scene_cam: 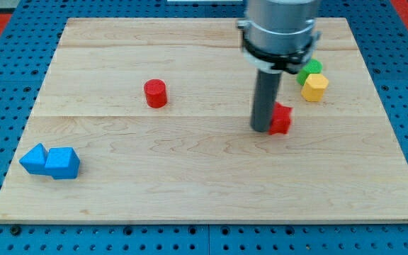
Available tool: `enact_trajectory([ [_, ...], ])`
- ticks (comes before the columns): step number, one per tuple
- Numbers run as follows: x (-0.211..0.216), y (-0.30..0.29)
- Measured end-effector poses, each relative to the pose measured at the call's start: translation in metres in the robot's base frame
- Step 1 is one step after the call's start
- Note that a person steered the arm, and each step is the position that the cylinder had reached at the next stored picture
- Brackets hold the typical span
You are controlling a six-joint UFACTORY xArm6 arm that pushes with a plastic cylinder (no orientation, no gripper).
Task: Place the red star below the hexagon
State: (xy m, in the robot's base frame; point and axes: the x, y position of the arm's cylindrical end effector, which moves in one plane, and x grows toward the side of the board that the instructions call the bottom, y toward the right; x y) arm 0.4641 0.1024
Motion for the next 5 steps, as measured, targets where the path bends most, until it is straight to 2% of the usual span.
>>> enact_trajectory([
  [1,-0.012,0.029],
  [3,-0.028,0.034],
  [4,-0.034,0.056],
  [5,-0.036,0.049],
])
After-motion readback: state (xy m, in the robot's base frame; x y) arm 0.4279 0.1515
